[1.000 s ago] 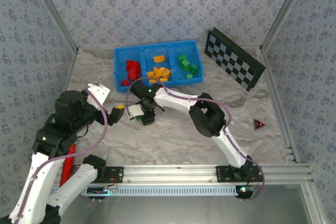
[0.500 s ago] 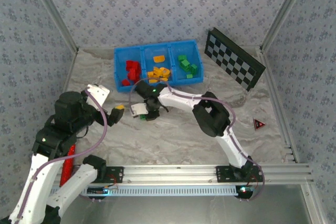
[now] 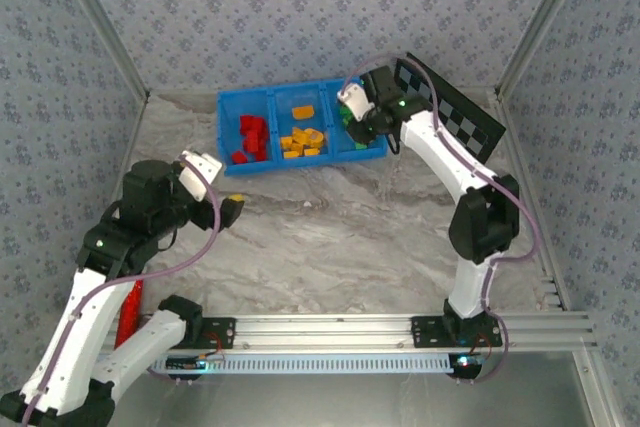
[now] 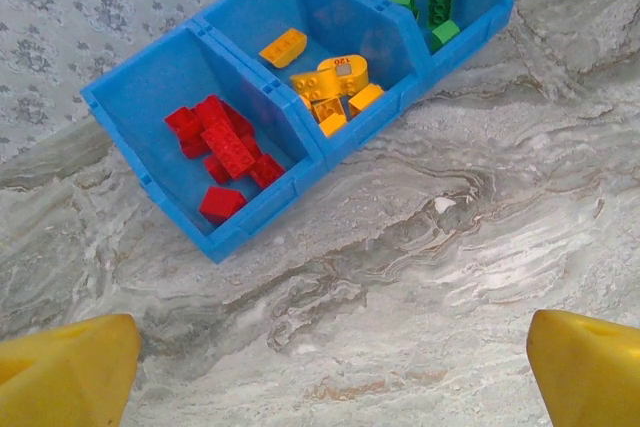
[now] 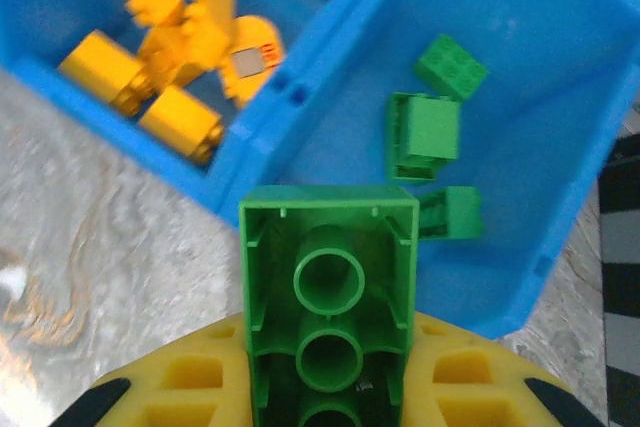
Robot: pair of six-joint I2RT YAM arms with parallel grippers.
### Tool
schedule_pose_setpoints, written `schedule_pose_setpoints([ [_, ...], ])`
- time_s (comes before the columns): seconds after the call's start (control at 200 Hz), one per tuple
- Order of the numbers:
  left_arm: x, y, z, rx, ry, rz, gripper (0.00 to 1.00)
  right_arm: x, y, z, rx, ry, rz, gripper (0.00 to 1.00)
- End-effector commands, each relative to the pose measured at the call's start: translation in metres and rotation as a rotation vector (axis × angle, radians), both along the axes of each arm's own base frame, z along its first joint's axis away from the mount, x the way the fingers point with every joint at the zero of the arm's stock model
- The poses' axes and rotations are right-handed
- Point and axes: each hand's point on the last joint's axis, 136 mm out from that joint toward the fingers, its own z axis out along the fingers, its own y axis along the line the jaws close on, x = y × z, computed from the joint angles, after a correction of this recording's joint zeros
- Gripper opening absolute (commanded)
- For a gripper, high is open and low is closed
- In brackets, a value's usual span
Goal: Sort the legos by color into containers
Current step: Pick up the lego from the center of the table, then place the lego in the container.
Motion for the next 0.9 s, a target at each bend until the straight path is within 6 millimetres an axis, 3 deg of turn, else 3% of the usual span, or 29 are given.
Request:
schedule_pose_setpoints([
  [0.0,0.004,-0.003,0.020,-0.004,-0.050,-0.013,0.99,0.003,-0.011,-0.032,-0.018,0.152,-0.145,0.17],
  [0.095,0.005,-0.003,0.019,0.005,-0.041,-0.010,0.99,0.009,-0.010,-0.051,-0.040,0.255,-0.147,0.23],
  [0.21,0.008,-0.004,0.015,0.011,-0.021,-0.012,0.99,0.022,-0.015,-0.079,-0.052,0.364,-0.196,0.24],
  [0.445,0.009,-0.005,0.015,0.016,-0.002,-0.013,0.99,0.045,-0.006,-0.110,0.076,0.451,-0.302,0.24],
  [0.655,0.008,-0.006,0.013,0.015,0.009,-0.015,0.99,0.056,0.006,-0.131,0.161,0.476,-0.342,0.24],
  [0.895,0.009,-0.009,0.012,0.005,0.022,-0.024,0.99,0.076,0.018,-0.131,0.245,0.433,-0.369,0.23],
])
